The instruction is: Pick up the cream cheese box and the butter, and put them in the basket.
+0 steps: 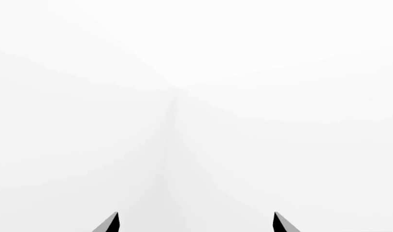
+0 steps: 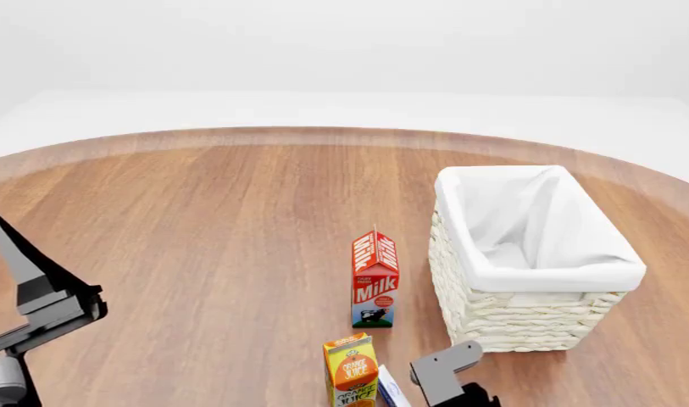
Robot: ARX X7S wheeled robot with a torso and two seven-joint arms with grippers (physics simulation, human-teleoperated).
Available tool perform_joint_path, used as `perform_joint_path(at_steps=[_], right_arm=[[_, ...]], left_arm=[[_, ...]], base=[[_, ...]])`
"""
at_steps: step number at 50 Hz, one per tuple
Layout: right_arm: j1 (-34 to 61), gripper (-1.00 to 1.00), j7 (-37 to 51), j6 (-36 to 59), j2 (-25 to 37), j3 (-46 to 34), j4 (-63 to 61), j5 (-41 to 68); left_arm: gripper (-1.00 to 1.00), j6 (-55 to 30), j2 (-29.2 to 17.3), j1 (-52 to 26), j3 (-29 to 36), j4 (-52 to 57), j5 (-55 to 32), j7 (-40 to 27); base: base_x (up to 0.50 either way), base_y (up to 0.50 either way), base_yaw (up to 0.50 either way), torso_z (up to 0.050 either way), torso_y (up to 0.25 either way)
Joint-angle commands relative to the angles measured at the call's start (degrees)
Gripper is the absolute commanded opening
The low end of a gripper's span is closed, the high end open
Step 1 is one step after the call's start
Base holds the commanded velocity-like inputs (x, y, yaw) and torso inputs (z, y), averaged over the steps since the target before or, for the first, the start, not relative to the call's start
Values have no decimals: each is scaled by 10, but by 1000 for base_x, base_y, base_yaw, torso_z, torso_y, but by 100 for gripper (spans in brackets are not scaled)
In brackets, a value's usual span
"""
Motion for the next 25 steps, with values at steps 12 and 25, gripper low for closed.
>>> perform_joint_path(at_steps=[12, 25], right_arm=[[1, 100, -23, -13, -18, 2, 19, -25], [6, 100, -24, -11, -22, -11, 20, -31]], left_arm=[[100, 1, 11, 5, -15, -1, 1, 10], [100, 3, 10, 5, -15, -2, 0, 7]], base=[[0, 0, 0, 0, 0], [0, 0, 0, 0, 0]])
